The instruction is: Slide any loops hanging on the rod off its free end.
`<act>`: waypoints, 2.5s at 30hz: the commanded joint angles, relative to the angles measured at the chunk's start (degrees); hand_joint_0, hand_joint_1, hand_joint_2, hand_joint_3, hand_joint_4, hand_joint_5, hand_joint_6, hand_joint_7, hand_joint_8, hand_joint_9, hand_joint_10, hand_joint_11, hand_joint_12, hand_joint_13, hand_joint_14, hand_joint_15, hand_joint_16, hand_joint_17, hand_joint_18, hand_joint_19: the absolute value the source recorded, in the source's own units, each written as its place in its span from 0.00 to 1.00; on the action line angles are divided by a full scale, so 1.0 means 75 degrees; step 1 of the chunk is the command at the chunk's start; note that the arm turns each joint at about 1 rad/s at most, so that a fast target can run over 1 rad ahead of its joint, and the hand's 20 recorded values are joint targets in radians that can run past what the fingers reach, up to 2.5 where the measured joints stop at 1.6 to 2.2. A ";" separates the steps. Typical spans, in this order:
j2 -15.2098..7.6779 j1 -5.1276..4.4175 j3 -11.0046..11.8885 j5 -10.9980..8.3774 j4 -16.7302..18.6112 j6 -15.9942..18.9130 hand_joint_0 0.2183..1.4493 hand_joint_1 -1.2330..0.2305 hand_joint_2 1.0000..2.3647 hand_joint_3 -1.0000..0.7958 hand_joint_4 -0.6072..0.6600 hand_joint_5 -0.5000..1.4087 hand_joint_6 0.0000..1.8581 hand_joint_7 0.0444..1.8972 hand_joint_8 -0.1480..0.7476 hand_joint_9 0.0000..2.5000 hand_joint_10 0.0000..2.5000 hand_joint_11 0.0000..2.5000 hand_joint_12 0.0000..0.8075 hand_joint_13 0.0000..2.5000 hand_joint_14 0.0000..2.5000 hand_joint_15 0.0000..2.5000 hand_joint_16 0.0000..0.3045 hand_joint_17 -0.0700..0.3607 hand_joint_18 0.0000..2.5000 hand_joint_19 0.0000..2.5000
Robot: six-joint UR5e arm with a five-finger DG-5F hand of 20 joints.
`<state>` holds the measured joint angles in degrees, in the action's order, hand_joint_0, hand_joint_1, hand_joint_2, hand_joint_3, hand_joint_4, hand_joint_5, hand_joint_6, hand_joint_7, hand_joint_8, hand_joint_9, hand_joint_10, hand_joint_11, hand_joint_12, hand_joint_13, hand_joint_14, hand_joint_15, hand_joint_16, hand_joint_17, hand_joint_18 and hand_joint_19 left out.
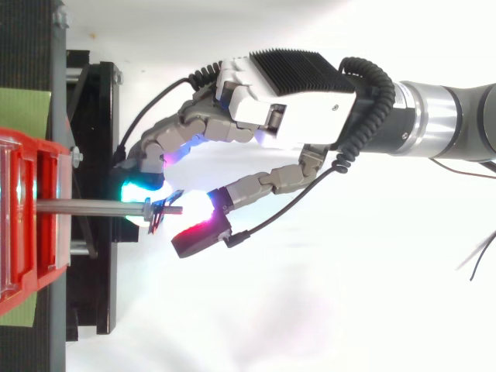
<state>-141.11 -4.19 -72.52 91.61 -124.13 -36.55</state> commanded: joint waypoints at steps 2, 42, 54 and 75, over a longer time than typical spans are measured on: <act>-0.0006 0.0031 0.0001 0.0043 -0.0008 0.0034 0.34 0.37 0.01 0.41 0.62 0.15 0.45 0.45 0.49 0.32 0.00 0.11 0.36 0.34 0.00 0.06 0.15 0.40 0.39 0.15; -0.0006 0.0019 -0.0011 0.0078 -0.0172 -0.0083 0.30 0.39 0.01 0.33 0.64 0.16 0.38 0.50 0.49 0.32 0.00 0.11 0.36 0.34 0.00 0.06 0.15 0.41 0.39 0.16; -0.0006 0.0031 -0.0011 0.0089 -0.0161 -0.0083 0.31 0.45 0.01 0.34 0.64 0.16 0.39 0.50 0.50 0.33 0.00 0.11 0.36 0.34 0.00 0.06 0.15 0.41 0.39 0.16; -0.0006 0.0043 -0.0011 0.0089 -0.0149 -0.0071 0.31 0.41 0.02 0.45 0.59 0.15 0.47 0.47 0.50 0.32 0.00 0.11 0.37 0.34 0.00 0.06 0.15 0.41 0.38 0.16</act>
<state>-141.12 -3.88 -72.58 92.29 -125.05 -37.11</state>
